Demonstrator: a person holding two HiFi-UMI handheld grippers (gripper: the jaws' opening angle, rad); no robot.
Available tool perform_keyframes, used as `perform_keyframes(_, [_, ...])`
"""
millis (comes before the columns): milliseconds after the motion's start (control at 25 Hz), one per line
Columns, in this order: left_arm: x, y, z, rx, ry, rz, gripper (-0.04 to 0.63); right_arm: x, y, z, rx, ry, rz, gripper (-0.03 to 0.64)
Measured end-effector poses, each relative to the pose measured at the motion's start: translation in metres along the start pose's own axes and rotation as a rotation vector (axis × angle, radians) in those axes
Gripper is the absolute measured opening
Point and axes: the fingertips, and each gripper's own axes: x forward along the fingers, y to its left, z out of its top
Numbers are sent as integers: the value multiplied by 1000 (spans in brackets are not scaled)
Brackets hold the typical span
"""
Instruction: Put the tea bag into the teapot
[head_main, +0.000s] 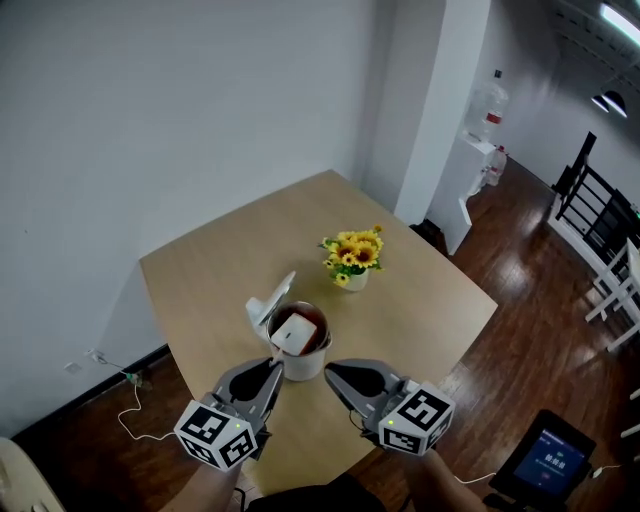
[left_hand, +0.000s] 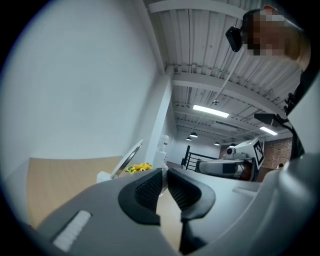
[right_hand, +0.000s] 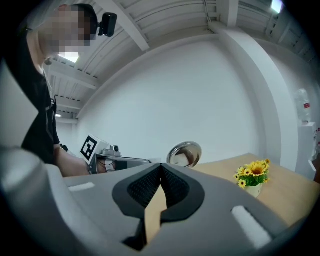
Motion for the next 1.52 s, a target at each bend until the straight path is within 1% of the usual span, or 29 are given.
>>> perform_keyframes(320, [50,39,-14,-35,13,67,43,34,-51,-10,23,51,39,2])
perform_keyframes(520, [52,44,-18,-16,22,123,43,33,-46,-12,26,62,57,2])
perform_keyframes(640, [55,47,-23,8,38,141,43,35,-44,-13,32,63,64,2])
perform_keyframes(1000, [61,49,-29,19,77,158,44,38,-45,-17,49,75,78,2])
perform_keyframes(1160, [63,48,-30,29,90,150,44,39,-44,-17,49,76,76,2])
perform_keyframes(1320, [65,49,-31,49,120,145,46,38,-44,-16,53,80,68,2])
perform_keyframes(1440, [63,44,-32,50,128,146,52,31,-39,-16,52,80,64,2])
perform_keyframes(1520, [69,47,-36,46,134,139,52,32,-44,-19,54,81,60,2])
